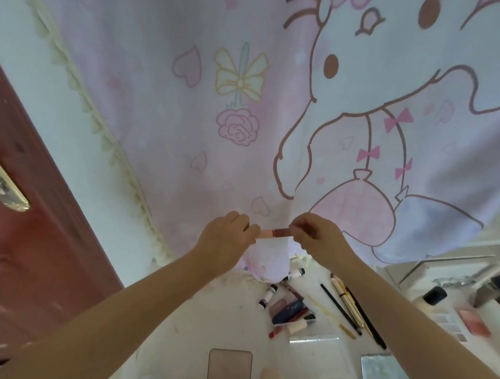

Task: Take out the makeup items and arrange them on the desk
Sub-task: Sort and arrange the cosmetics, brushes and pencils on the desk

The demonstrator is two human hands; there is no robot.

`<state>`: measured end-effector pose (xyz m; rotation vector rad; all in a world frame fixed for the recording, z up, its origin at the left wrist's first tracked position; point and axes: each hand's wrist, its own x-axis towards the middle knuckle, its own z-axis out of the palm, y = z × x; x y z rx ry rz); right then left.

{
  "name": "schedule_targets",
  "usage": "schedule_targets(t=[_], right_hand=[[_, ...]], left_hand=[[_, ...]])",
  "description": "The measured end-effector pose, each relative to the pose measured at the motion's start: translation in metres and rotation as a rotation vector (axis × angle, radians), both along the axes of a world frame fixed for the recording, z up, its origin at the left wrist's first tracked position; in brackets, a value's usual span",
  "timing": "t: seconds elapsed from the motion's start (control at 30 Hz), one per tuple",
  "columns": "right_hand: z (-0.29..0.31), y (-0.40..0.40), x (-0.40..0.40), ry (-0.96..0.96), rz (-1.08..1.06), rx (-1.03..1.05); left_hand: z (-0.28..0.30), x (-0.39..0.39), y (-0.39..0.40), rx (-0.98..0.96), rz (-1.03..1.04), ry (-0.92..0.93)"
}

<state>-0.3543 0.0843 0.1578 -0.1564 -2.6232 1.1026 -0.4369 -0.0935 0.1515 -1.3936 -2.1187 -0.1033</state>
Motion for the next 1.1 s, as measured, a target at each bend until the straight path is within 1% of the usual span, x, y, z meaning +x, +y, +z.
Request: schedule_targets(t=[0.07, 0.13, 0.17, 0.23, 0.27, 0.3, 0.37, 0.47, 0.53, 0.63, 0.7, 0.73, 0.77, 0.8, 0.87, 0.93, 1.03, 1.1], right_hand=[[-0.001, 0.002, 0.002, 0.138, 0.052, 0.010], [-0.001, 0.003, 0.004, 0.184, 0.097, -0.045], [0.001, 0.003, 0.004, 0.159, 0.103, -0.105], [0.006, 0.001, 0.001, 0.031, 0.052, -0.230], [0.007, 0.002, -0.001, -0.037, 0.021, -0.222], [0.006, 0.004, -0.003, -0.078, 0.009, -0.152], [0.005, 0.006, -0.002, -0.071, 0.002, -0.034], [-0.001, 0.009, 0.006, 0.059, 0.077, -0.158], [-0.003, 0.010, 0.008, 0.063, 0.097, -0.185], [0.000, 0.007, 0.004, -0.078, 0.033, -0.192], [0.000, 0.008, 0.001, -0.185, 0.033, -0.087], [0.000, 0.008, 0.001, -0.205, 0.040, -0.014], [0.000, 0.007, 0.001, -0.181, 0.038, 0.034], [0.000, 0.007, 0.002, -0.127, 0.031, 0.040], [0.000, 0.007, 0.004, 0.020, 0.033, -0.051], [-0.001, 0.008, 0.004, 0.077, 0.064, -0.159], [0.000, 0.007, 0.001, -0.060, 0.041, -0.229], [-0.002, 0.008, -0.003, -0.164, -0.005, -0.207]], left_hand=[[-0.001, -0.002, 0.000, 0.028, 0.008, -0.008], [0.001, -0.004, 0.000, 0.056, 0.012, -0.013], [0.003, -0.005, 0.000, 0.066, 0.014, -0.012], [0.005, -0.005, 0.002, 0.076, 0.009, 0.008], [0.006, -0.005, 0.003, 0.080, 0.005, 0.020], [0.006, -0.005, 0.004, 0.080, 0.002, 0.030], [0.005, -0.005, 0.006, 0.076, -0.005, 0.043], [-0.001, -0.005, 0.005, 0.070, -0.001, 0.048], [-0.006, -0.007, 0.006, 0.061, 0.003, 0.047], [-0.008, -0.007, 0.007, 0.062, -0.011, 0.036], [-0.007, -0.007, 0.007, 0.074, -0.026, 0.028], [-0.007, -0.007, 0.006, 0.077, -0.033, 0.025], [-0.007, -0.007, 0.006, 0.075, -0.036, 0.022], [-0.007, -0.007, 0.005, 0.073, -0.035, 0.018], [-0.007, -0.007, 0.003, 0.077, -0.029, 0.009], [-0.006, -0.008, 0.002, 0.087, -0.023, 0.004], [-0.004, -0.008, 0.002, 0.084, -0.014, 0.018], [-0.004, -0.008, 0.002, 0.078, -0.017, 0.025]])
